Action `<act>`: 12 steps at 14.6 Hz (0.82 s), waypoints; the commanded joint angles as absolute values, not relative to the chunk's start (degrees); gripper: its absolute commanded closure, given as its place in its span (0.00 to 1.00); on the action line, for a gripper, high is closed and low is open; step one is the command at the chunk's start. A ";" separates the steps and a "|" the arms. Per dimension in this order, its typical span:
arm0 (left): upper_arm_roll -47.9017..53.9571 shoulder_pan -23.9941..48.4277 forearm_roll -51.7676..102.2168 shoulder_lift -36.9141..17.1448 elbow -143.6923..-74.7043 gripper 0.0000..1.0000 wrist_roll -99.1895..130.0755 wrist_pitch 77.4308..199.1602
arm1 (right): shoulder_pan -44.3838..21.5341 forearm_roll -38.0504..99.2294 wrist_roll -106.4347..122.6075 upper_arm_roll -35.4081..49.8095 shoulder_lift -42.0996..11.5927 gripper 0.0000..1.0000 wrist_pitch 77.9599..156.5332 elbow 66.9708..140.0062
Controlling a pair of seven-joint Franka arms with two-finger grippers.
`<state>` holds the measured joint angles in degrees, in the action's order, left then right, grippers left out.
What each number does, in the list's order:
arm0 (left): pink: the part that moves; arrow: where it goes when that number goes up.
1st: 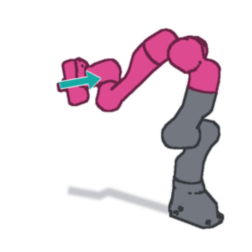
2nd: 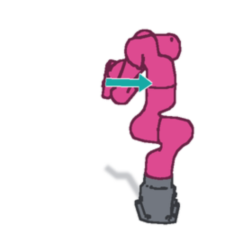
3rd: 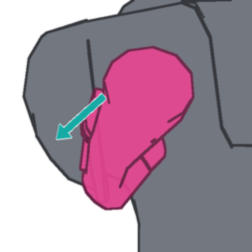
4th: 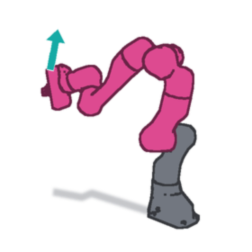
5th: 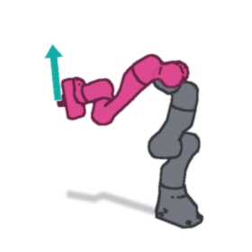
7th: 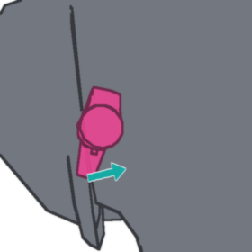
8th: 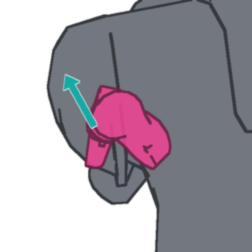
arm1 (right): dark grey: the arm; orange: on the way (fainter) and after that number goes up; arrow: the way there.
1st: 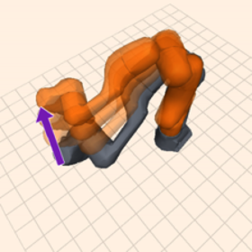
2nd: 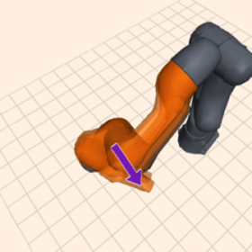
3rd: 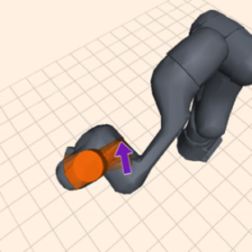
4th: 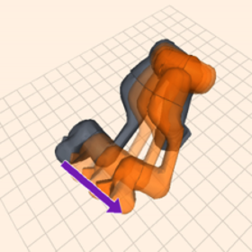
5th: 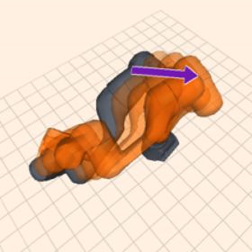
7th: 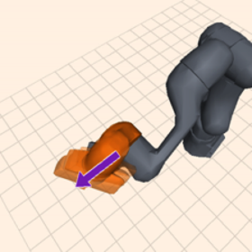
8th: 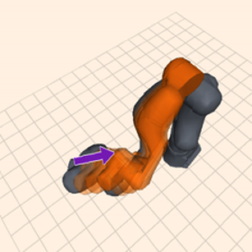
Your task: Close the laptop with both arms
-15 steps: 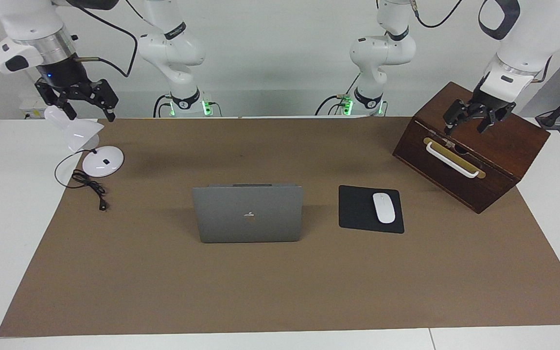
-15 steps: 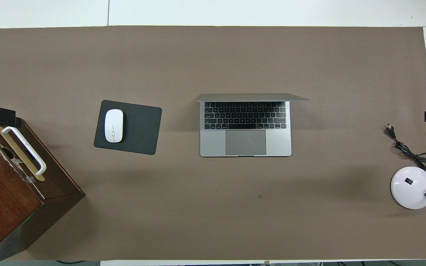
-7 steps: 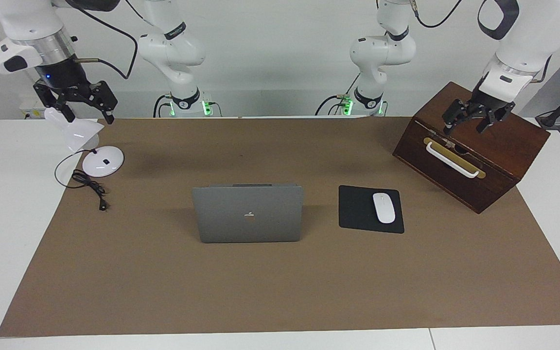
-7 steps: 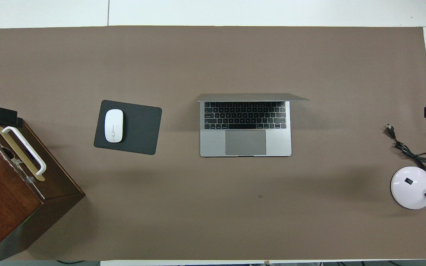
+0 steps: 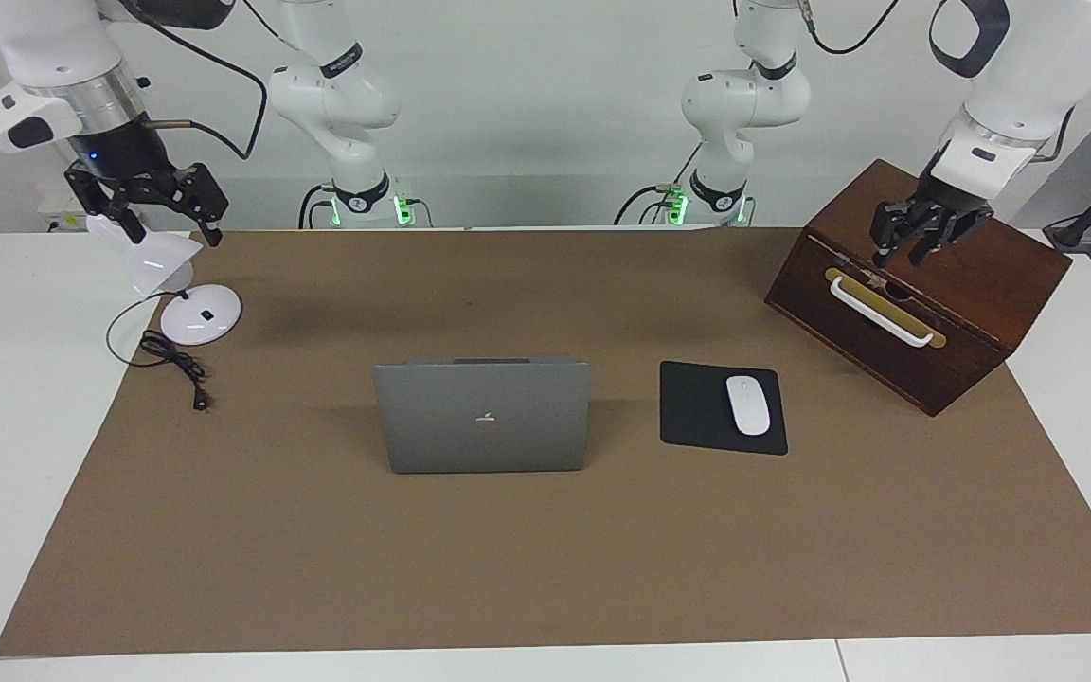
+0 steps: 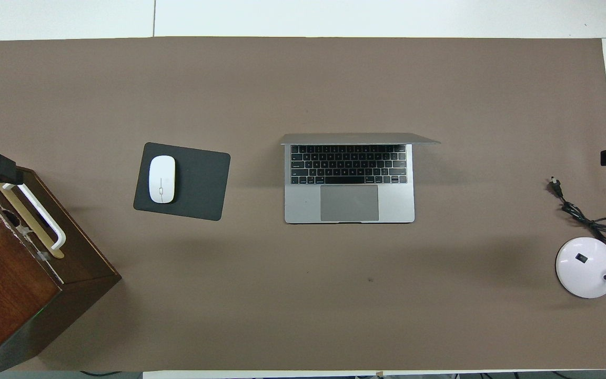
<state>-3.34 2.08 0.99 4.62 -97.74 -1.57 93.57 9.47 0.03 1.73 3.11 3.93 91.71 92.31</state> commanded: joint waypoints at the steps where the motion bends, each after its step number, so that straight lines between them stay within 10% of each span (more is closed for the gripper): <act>1: -3.78 2.55 1.49 5.45 -98.26 1.00 -0.70 93.69 | 11.16 -0.88 3.87 3.69 0.98 0.00 93.16 90.10; 12: -3.16 4.65 5.27 10.62 -111.68 1.00 5.63 109.48 | 10.37 -2.54 3.87 4.04 -16.67 0.02 103.01 77.56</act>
